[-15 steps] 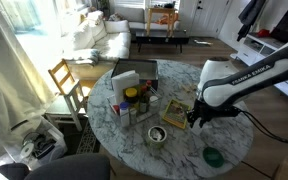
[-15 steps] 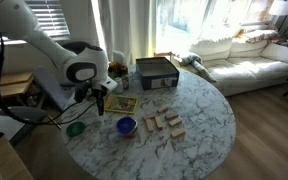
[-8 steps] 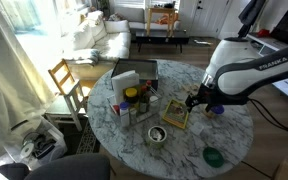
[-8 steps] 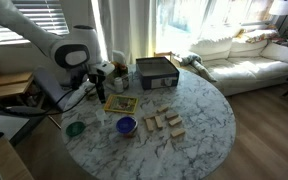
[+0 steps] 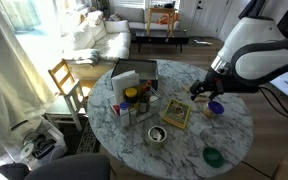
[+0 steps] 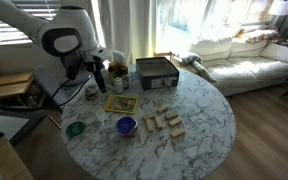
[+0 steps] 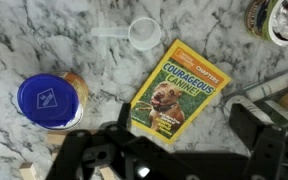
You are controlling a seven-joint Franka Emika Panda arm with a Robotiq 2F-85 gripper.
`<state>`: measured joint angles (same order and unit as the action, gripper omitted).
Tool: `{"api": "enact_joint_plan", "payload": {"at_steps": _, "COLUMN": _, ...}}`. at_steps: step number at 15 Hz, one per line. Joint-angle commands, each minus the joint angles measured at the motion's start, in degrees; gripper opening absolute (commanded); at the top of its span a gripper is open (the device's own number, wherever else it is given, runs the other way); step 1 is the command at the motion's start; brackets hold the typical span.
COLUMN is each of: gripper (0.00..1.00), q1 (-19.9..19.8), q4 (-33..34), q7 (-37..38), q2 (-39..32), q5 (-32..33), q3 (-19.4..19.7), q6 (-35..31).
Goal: Pick up the clear measuring cup and put it the right way up on the table
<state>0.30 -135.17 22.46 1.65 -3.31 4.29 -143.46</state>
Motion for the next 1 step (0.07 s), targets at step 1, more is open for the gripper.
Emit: {"api": "enact_joint_plan", "payload": {"at_steps": 1, "gripper": 1.00, "q1": -1.0, "q4": 0.1, "q7": -0.1, "q2": -0.2, "q5": -0.1, "q3": -1.0, "q6": 0.1}}
